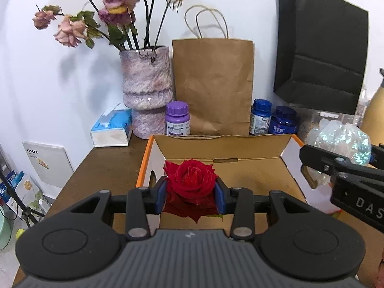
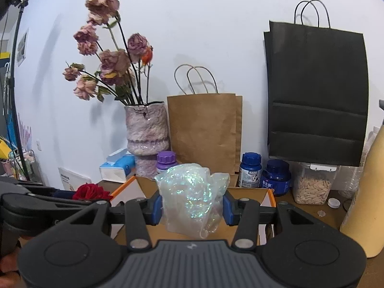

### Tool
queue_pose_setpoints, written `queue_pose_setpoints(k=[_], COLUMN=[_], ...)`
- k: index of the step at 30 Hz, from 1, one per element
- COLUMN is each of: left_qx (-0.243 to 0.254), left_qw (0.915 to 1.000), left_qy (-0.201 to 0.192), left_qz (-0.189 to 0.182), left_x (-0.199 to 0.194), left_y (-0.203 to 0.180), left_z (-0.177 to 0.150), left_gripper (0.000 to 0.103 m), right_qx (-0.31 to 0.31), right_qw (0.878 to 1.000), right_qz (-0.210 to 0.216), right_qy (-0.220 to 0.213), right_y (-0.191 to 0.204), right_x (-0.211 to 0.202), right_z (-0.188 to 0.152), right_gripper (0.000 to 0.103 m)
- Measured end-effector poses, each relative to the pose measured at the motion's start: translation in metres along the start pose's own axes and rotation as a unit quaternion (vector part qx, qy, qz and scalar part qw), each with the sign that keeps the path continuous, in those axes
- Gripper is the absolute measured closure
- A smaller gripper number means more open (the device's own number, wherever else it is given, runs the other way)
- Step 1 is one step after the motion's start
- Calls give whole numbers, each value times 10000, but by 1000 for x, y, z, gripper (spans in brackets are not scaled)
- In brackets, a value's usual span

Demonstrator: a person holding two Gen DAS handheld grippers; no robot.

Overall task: Flip cup upright
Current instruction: 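Carry the rose and plastic bag to the cardboard box and release both, then withdraw both tools from the box back toward the table items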

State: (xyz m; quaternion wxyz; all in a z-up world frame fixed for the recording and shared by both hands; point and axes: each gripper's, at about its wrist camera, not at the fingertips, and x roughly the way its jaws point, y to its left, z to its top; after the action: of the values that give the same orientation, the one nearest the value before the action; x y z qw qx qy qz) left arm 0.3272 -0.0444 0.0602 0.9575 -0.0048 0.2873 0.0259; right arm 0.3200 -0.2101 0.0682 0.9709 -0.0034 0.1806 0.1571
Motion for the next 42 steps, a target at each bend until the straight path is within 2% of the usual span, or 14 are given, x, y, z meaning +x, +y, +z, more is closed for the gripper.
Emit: queue_pose_setpoints(k=[9,21,24,25,26,28,29,30,33,42], left_qx=[16,160,169,157,146,141,139,126,88,78], left_qw=[9994,9981,9982,9982,9982,9981,9981,9981,9980,9977], left_qy=[292,480,431,402,356,251,194,156,129,63], left_qz=[167,338,393,415,457,542,573,586,607,665], left_x=[52,77,77,76,75,73,71,70,68,58], left_y=[-3,-12,-10,-9,-8,-6,-5,-5,-2,0], left_z=[4,2,1,1,1,2,2,3,4,5], left_gripper=[63,60,46,35,22,10,4,1,0,0], right_qx=[162,251,246,238,233,243,251,256,256,190], right_qw=[9991,9974,9970,9969,9969,9966,9966,9966,9964,9972], right_qz=[-5,-75,-85,-126,-158,-201,-219,-231,-257,-266], right_qy=[387,670,733,736,737,755,758,750,763,672], right_y=[-19,-29,-30,-30,-30,-31,-31,-32,-32,-28], right_x=[42,68,71,71,72,72,73,72,72,62], right_z=[-11,-29,-30,-30,-30,-30,-30,-30,-29,-23], right_gripper=[56,54,46,44,39,23,12,6,0,0])
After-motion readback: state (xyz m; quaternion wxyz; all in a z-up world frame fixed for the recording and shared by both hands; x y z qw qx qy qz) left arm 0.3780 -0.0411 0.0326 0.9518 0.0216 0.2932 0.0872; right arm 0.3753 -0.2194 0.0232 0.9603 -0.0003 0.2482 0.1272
